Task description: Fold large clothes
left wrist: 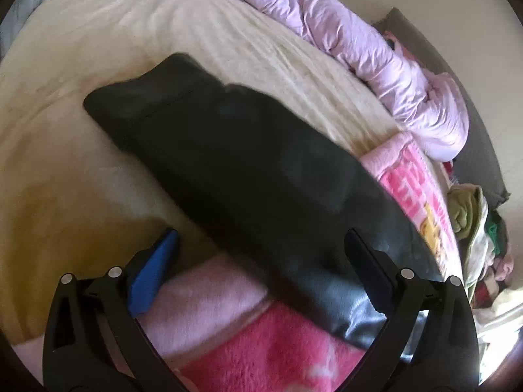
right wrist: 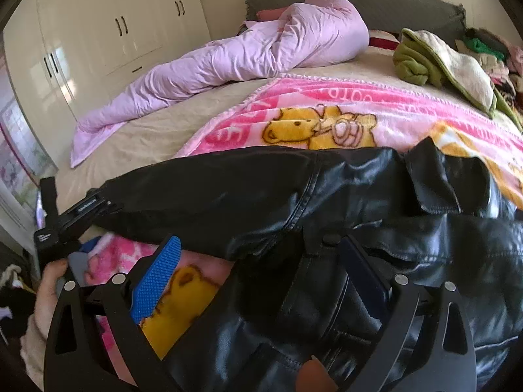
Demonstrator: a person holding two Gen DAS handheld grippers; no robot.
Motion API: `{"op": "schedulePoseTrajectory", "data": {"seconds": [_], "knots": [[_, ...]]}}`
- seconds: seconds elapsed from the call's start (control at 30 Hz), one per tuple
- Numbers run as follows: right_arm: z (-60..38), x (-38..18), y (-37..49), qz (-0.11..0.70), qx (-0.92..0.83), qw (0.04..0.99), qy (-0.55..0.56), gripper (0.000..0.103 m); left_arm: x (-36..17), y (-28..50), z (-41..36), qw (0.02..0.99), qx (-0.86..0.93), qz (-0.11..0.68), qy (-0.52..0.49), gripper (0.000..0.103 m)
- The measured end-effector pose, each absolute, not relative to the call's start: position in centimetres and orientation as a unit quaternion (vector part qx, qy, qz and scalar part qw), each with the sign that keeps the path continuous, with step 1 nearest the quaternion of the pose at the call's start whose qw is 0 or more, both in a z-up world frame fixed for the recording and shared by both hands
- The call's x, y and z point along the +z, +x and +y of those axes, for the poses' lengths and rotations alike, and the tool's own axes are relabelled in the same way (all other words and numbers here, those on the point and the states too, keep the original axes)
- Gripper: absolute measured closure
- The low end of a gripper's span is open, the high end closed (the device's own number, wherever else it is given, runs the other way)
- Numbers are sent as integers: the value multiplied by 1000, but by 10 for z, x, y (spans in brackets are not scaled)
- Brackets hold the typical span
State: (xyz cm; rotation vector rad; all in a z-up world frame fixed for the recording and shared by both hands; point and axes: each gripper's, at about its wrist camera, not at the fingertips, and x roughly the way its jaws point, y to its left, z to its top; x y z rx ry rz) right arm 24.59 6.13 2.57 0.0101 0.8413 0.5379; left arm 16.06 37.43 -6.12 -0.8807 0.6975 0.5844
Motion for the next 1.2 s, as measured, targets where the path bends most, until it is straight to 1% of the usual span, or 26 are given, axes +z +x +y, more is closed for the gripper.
{"op": "schedulePoseTrajectory", "data": {"seconds": [0.03, 0.1, 0.13, 0.17, 0.2, 0.27, 0.3, 0.33, 0.37, 0.4, 0.43, 0.47, 0.53, 0.67, 1.0, 1.2], "knots": [[60, 26, 245, 404, 257, 878, 6, 6, -60, 161, 376, 806, 272, 322, -414, 10], [54, 26, 244, 402, 255, 880, 12, 6, -59, 165, 377, 810, 280, 323, -401, 21], [49, 27, 242, 399, 253, 881, 16, 6, -59, 167, 376, 813, 282, 325, -394, 34], [47, 29, 241, 396, 250, 883, 19, 6, -61, 170, 377, 814, 279, 325, -392, 40], [42, 31, 239, 390, 242, 888, 25, 6, -62, 172, 377, 814, 277, 325, -393, 42], [31, 36, 236, 381, 233, 894, 38, 6, -63, 175, 378, 819, 268, 322, -391, 63], [27, 39, 233, 377, 232, 896, 45, 6, -62, 175, 379, 822, 264, 320, -391, 67], [22, 40, 231, 373, 233, 897, 52, 6, -59, 177, 378, 825, 259, 316, -390, 77], [15, 43, 227, 371, 231, 898, 60, 6, -56, 177, 377, 828, 256, 314, -387, 84], [12, 44, 225, 370, 230, 898, 64, 6, -53, 176, 375, 831, 254, 311, -384, 86], [8, 46, 223, 370, 229, 898, 66, 6, -47, 173, 373, 838, 248, 302, -381, 92], [3, 47, 220, 368, 227, 899, 70, 6, -43, 171, 373, 841, 243, 295, -383, 95], [-8, 50, 215, 365, 220, 901, 74, 6, -35, 168, 372, 847, 225, 278, -392, 100], [-31, 54, 207, 354, 213, 906, 93, 6, -11, 167, 359, 866, 210, 263, -370, 102], [-103, 60, 189, 342, 170, 908, 170, 6, 52, 161, 305, 913, 155, 212, -313, 103], [-130, 72, 167, 318, 152, 920, 169, 6, 83, 161, 268, 930, 109, 193, -295, 103]]}}
